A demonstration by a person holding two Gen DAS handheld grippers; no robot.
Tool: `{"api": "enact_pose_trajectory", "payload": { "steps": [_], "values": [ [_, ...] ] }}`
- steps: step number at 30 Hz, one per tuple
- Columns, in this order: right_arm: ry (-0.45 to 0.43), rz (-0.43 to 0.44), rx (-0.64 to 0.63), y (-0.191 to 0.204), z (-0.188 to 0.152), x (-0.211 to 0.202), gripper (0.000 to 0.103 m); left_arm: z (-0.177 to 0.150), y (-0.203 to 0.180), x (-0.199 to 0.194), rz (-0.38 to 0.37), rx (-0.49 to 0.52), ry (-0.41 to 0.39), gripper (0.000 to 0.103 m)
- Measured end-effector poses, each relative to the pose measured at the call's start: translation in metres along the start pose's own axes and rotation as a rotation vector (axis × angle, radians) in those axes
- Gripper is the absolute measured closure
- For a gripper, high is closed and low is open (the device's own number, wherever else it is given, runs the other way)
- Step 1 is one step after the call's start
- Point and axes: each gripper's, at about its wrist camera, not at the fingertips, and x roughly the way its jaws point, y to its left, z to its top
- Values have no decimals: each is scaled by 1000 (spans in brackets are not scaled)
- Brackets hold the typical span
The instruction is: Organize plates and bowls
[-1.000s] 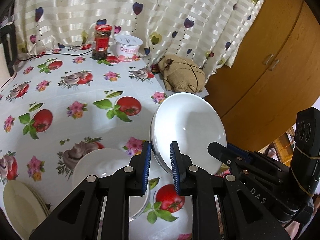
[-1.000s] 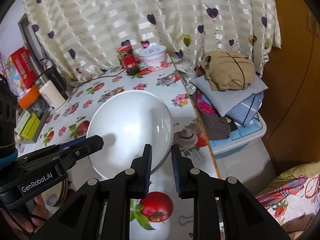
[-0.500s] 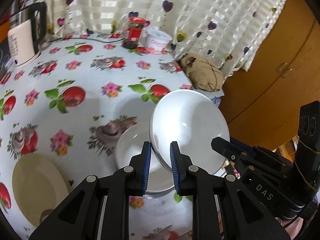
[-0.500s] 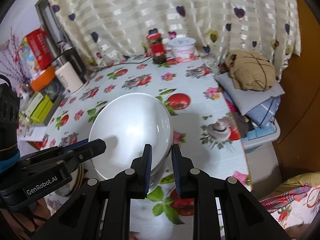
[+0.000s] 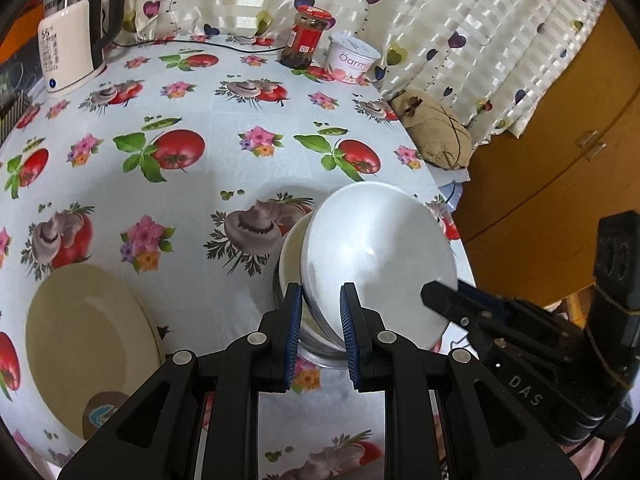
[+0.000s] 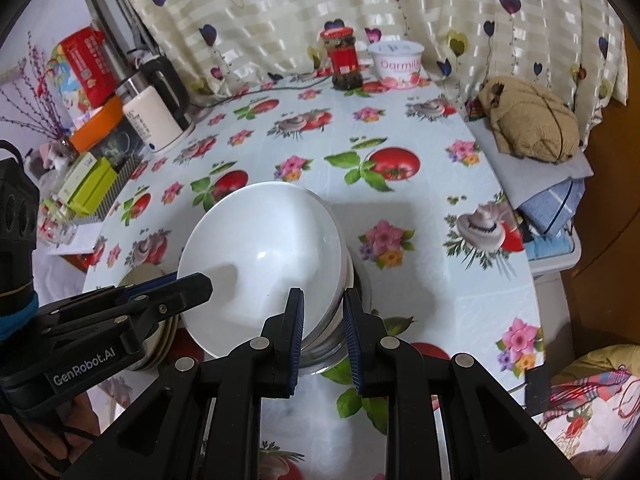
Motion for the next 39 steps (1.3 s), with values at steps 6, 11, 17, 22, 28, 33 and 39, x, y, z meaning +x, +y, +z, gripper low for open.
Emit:
{"api": "enact_pose_trajectory", "payload": {
  "steps": [6, 11, 17, 22, 28, 33, 39],
  "values": [
    [28, 6, -2, -1, -1, 9, 83, -1, 1, 4, 21, 0, 9, 83],
    [26, 2, -10, 1, 2, 10, 81, -1, 3, 10, 10, 0, 28, 82],
    [39, 2, -8, -1, 3, 14, 80, -3, 6, 10, -1, -2, 20, 82],
    [36, 1, -9, -1, 3, 13, 80, -5, 6, 9, -10, 9, 5, 82],
    [21, -13, -33, 0, 2, 13, 83, -8, 3, 10, 3, 44, -23, 82],
    [10, -16, -37, -2, 1, 12, 84, -9, 2, 11, 5, 61, -38, 82],
    [13, -13, -36, -2, 0, 12, 84, -8, 3, 12, 0, 66, -41, 82]
  ]
}}
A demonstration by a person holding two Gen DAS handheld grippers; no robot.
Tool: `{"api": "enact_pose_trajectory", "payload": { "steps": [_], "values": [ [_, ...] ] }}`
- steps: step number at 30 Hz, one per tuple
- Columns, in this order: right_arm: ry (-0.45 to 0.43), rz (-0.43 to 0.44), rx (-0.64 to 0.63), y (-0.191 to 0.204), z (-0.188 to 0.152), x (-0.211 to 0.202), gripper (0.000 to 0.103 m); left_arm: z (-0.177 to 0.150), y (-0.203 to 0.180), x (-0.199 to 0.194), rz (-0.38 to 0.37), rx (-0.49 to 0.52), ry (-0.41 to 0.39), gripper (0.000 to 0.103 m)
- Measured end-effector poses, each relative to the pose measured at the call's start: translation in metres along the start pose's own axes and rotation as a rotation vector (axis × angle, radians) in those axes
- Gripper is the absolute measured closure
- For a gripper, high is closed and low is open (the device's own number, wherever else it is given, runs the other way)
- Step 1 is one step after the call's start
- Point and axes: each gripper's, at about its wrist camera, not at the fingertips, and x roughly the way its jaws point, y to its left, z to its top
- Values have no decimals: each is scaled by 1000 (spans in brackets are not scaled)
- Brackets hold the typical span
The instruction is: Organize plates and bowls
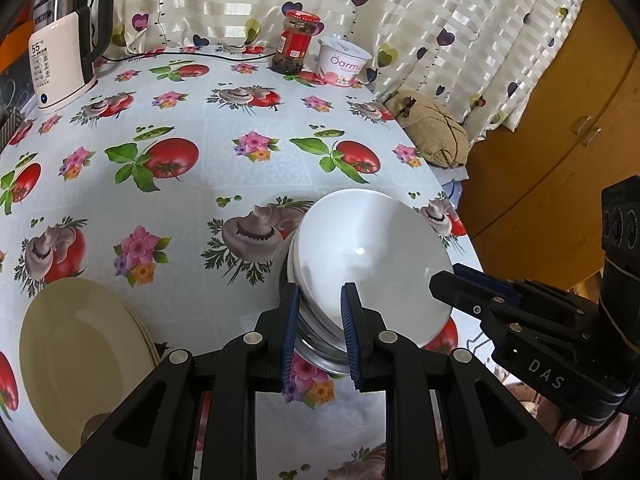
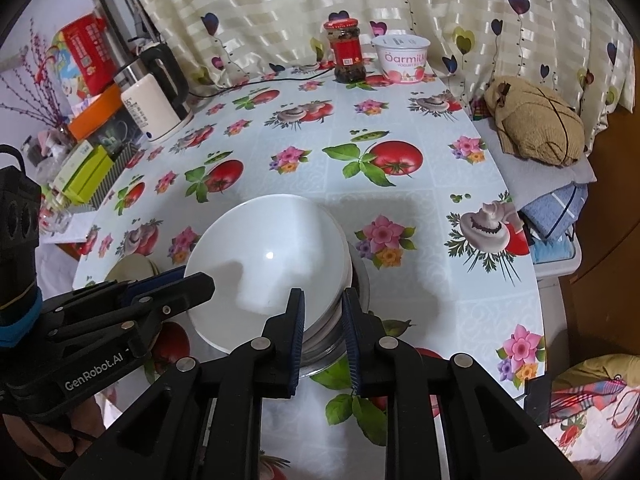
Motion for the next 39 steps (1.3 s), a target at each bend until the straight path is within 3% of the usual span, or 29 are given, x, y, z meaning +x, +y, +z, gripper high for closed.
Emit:
{"api": "enact_pose_trajectory", "payload": {
  "steps": [8, 13, 17, 26, 39],
  "values": [
    [-16, -3, -4, -2, 0, -7, 82, 0, 2, -10, -33, -4, -46, 82],
    [-46, -6, -8, -6, -2, -18, 70, 3, 5, -22, -49, -4, -88, 81],
    [-78, 0, -18, -7, -6, -27, 70, 2, 10, -27, -50, -5, -101, 81],
    [-134, -10, -24, -8, -20, -46, 70, -8, 18, -32, -48, -16, -101, 81],
    [-147, -66, -12, -16, -32, -49, 67, -21, 18, -23, -34, -5, -70, 81]
  ]
}}
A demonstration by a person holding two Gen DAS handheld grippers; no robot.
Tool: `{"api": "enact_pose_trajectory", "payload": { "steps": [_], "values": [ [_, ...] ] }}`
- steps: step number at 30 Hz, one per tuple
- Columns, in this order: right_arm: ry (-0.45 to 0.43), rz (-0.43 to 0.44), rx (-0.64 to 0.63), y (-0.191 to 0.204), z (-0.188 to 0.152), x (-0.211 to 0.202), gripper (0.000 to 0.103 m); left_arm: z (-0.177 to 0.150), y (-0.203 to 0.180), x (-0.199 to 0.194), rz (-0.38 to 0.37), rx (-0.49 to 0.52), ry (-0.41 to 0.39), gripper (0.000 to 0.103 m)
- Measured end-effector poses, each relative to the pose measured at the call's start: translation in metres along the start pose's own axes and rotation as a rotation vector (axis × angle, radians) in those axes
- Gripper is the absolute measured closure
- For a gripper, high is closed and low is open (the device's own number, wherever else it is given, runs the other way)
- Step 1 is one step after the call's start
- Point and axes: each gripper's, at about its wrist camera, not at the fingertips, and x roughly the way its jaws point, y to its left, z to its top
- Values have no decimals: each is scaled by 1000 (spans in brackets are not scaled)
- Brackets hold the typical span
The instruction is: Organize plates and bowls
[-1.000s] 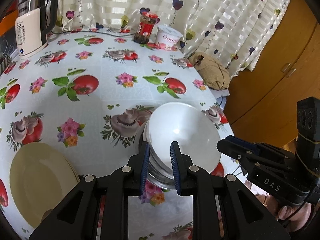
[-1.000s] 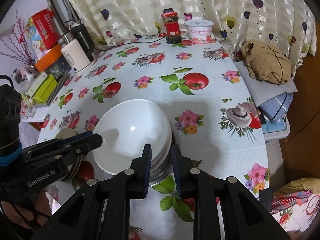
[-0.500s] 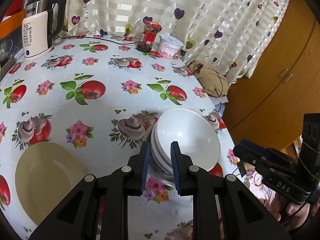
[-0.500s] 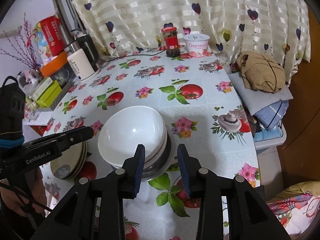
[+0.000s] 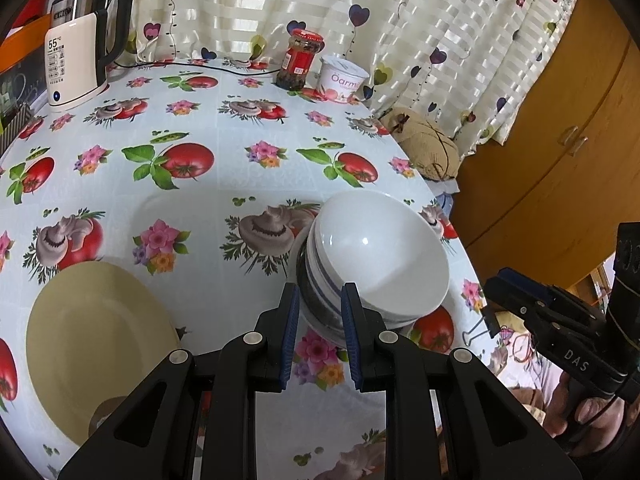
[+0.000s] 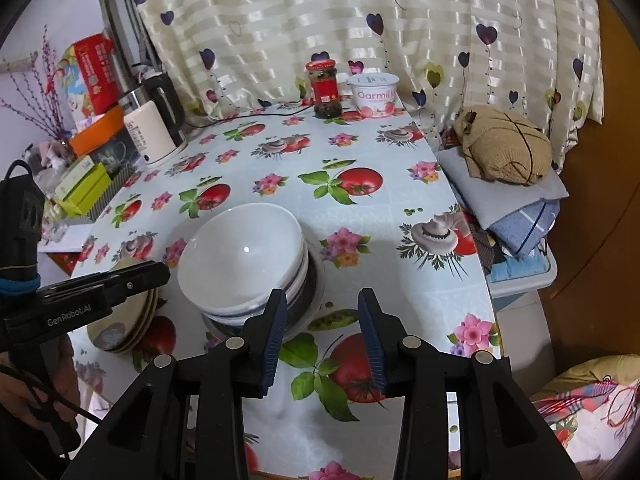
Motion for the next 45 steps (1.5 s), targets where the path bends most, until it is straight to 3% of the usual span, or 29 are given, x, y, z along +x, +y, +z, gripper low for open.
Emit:
{"api": "enact_pose_trajectory", "payload": {
  "steps": [13, 30, 45],
  "values": [
    [32, -31, 9, -11, -18, 13, 66, -8, 2, 12, 9, 3, 25, 81],
    [81, 3, 18, -16, -18, 38, 67, -6, 19, 28, -18, -52, 58, 78],
    [133, 54, 52, -17, -11, 68, 79, -1, 32, 48, -44, -107, 107, 78]
  ]
}}
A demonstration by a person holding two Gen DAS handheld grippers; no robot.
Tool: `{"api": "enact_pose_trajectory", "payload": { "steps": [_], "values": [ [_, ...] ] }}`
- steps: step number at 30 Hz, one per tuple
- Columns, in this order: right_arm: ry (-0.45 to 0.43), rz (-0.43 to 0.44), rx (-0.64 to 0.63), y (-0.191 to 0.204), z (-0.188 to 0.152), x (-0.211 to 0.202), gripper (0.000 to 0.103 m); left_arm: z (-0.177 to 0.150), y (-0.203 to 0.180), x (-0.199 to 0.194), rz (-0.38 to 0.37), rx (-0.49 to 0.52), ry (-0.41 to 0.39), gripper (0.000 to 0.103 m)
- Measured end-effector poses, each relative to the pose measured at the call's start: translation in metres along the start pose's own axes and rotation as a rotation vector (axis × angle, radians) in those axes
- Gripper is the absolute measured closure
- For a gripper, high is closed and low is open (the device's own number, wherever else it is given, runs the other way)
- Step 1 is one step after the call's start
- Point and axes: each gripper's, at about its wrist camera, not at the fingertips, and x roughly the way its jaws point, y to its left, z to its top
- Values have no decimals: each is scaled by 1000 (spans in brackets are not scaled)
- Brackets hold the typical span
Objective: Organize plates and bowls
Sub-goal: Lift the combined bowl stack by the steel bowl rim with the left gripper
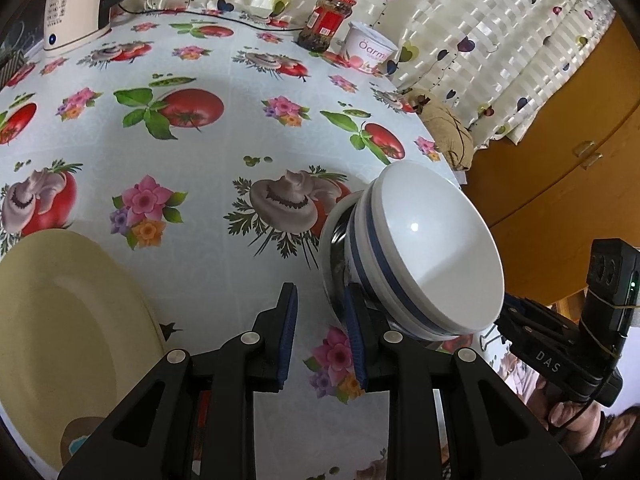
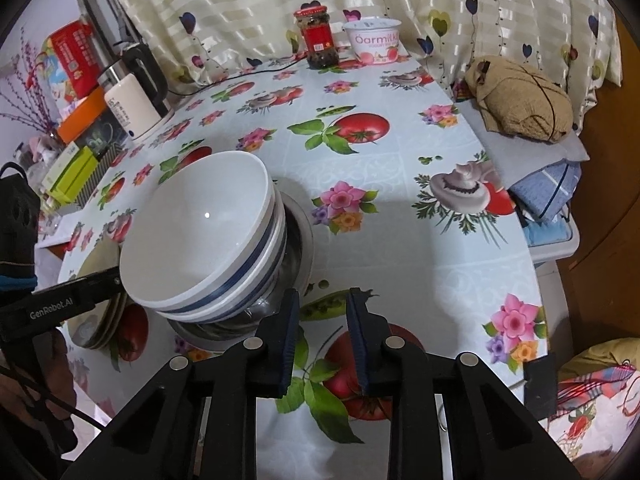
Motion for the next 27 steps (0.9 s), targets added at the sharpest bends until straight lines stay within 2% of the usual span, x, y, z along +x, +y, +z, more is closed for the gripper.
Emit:
{"api": "enact_pose_trajectory", "payload": {
  "steps": [27],
  "values": [
    [32, 49, 17, 2, 10, 16, 82, 10, 3, 16, -40, -22, 42, 82]
  ]
}}
